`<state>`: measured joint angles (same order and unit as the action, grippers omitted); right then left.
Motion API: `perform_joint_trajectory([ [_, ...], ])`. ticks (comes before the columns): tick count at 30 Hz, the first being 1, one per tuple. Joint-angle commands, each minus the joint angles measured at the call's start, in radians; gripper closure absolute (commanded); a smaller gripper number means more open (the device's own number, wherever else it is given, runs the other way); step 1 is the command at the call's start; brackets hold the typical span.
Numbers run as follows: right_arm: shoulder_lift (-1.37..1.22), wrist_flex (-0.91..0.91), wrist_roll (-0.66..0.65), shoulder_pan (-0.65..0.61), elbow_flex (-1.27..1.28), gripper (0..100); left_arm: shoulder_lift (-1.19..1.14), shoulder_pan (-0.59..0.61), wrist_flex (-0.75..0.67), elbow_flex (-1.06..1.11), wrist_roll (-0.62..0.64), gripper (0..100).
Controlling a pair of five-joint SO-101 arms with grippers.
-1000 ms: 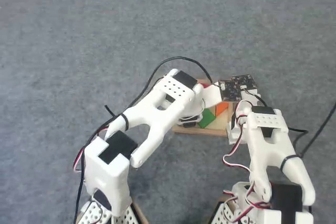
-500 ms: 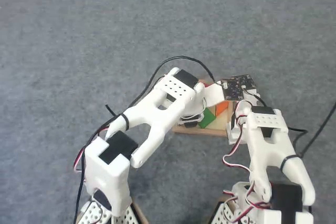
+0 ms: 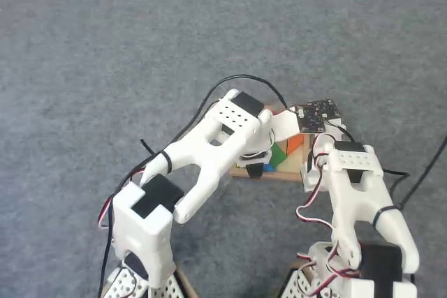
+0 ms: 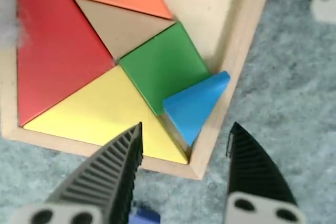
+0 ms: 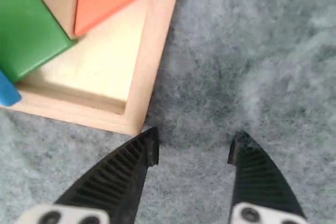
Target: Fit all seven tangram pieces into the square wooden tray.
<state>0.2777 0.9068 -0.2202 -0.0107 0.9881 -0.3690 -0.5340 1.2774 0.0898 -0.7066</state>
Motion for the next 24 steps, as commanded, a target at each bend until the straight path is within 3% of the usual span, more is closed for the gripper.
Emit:
perform_joint_trajectory([
  [1,-0.001,-0.010,0.008,0.004,-0.041,76.8,0.011,0.009,0.011,-0.041,-0.023,76],
  [8,-0.001,-0.010,0.008,0.002,-0.041,76.8,0.011,0.041,0.032,-0.171,0.086,76],
  [13,-0.001,-0.010,0.008,0.002,-0.041,76.8,0.002,-0.012,0.061,-0.209,0.098,76],
  [16,-0.001,-0.010,0.008,0.002,-0.041,76.8,-0.023,-0.038,-0.003,-0.194,0.163,76],
  [24,-0.001,-0.010,0.008,0.002,-0.041,76.8,-0.097,-0.026,-0.035,-0.188,0.166,76],
])
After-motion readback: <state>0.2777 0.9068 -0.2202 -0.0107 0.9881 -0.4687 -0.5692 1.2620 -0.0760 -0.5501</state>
